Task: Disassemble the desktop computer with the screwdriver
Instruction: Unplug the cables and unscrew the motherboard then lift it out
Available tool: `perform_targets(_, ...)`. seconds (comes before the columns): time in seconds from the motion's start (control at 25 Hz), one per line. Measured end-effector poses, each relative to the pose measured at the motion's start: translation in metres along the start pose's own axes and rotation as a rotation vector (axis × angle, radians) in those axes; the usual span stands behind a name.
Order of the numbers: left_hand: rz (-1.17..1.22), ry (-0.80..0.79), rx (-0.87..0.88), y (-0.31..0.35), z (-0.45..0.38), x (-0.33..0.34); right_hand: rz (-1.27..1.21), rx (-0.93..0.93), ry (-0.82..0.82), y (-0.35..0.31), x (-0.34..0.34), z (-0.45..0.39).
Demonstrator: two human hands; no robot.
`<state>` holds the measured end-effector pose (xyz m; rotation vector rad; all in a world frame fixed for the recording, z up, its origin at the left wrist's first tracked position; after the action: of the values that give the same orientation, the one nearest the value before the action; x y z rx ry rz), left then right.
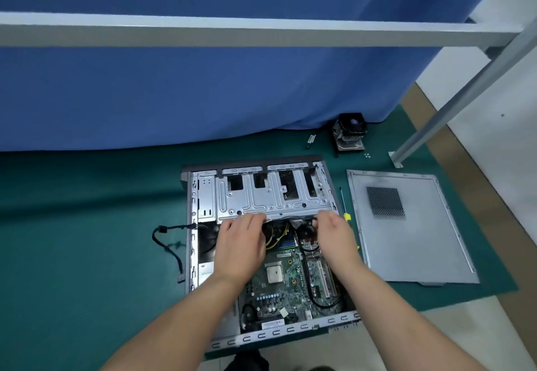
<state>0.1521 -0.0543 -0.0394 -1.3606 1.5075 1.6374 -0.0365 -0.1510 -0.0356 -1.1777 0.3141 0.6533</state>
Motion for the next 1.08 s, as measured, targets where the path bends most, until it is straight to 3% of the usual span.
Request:
perform_targets(0.2, -0.095, 0.132, 0.104, -0.001, 0.011, -0.031, 0.091, -0.098, -0.028, -0.022, -0.001, -0.001)
perform_targets(0.36, -0.158, 0.194, -0.055, -0.046, 0.006, -0.065, 0.095, -0.107, -0.013, -0.038, -0.001, -0.002)
perform_targets(0.52, 0.157, 0.044, -0.239, -0.090, 0.007, -0.068, 0.116, -0.180, -0.045, -0.061, 0.001, -0.002)
perform_targets(0.68, 0.549, 0.125, -0.514, -0.120, 0.008, -0.087, 0.063, -0.167, -0.062, -0.071, 0.004, -0.005)
perform_targets(0.76, 0.683, 0.152, -0.562, -0.123, -0.001, -0.103, 0.049, -0.151, -0.094, -0.071, 0.004, -0.007)
perform_targets(0.88, 0.852, 0.163, -0.483, -0.103, -0.026, -0.139, -0.011, -0.089, -0.201, -0.066, 0.014, -0.009)
perform_targets(1.08, 1.131, 0.281, -0.266, -0.054, -0.064, -0.204, -0.446, 0.099, -0.351, -0.069, 0.039, 0.000)
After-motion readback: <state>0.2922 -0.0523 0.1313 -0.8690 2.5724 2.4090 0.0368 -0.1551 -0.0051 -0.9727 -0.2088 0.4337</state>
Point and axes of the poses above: each hand's wrist, its own z-axis away from the middle knuckle, its own x-axis out of the palm, y = z × x, the point moved 10 cm from there along -z, towards the middle knuckle
